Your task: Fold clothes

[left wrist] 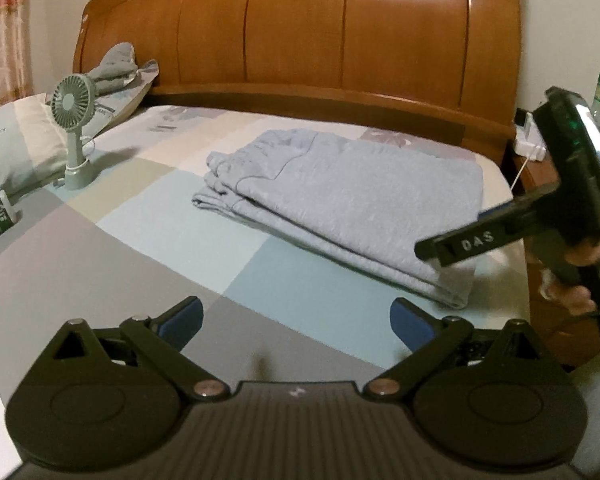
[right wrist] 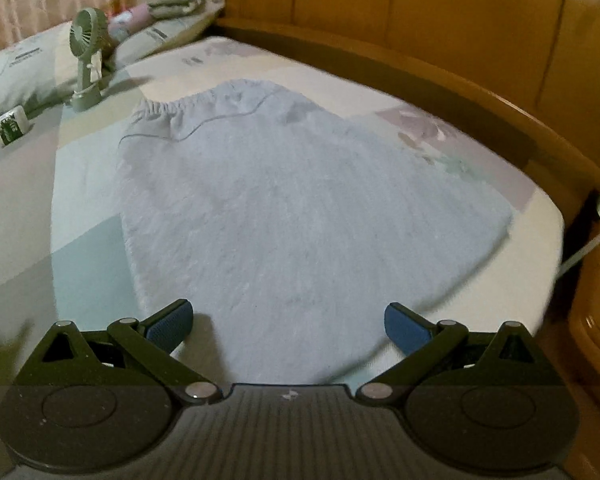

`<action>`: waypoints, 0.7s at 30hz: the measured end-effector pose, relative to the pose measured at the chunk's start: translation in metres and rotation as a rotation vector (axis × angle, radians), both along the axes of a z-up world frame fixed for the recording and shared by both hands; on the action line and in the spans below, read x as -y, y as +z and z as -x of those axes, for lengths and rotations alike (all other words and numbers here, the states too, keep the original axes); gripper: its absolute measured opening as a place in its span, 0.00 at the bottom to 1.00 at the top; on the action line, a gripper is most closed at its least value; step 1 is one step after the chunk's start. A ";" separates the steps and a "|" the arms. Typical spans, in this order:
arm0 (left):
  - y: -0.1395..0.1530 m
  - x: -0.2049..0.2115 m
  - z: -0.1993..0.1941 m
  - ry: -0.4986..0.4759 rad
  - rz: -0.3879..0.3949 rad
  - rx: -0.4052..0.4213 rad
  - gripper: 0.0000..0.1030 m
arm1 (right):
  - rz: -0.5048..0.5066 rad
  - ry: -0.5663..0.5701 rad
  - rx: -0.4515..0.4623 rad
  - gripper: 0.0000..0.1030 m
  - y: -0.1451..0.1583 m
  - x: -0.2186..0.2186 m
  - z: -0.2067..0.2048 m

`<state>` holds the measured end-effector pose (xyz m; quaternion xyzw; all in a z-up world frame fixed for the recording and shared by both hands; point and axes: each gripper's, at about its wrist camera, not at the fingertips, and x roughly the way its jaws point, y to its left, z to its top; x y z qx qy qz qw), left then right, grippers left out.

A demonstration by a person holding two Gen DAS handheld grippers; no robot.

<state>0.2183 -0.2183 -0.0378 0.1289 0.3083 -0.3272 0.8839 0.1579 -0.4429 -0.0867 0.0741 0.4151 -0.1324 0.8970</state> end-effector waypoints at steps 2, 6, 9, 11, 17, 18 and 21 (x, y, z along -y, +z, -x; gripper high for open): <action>0.002 0.000 0.002 0.001 0.003 -0.001 0.97 | -0.010 -0.016 -0.019 1.00 0.007 -0.007 0.009; 0.008 -0.002 0.008 0.014 0.013 -0.010 0.97 | 0.022 -0.041 -0.025 1.00 0.023 -0.026 0.030; 0.013 -0.006 0.013 0.017 0.021 -0.019 0.97 | 0.029 -0.062 -0.022 1.00 0.033 -0.037 0.045; 0.016 -0.009 0.016 0.019 0.027 -0.024 0.97 | 0.016 -0.070 -0.022 1.00 0.038 -0.042 0.054; 0.024 -0.012 0.030 0.011 0.035 -0.019 0.97 | -0.012 -0.068 -0.017 1.00 0.048 -0.057 0.077; 0.025 -0.012 0.032 0.008 0.036 -0.018 0.97 | -0.011 -0.068 -0.015 1.00 0.050 -0.059 0.080; 0.028 -0.011 0.038 -0.001 0.040 -0.024 0.97 | -0.009 -0.066 -0.005 1.00 0.056 -0.064 0.088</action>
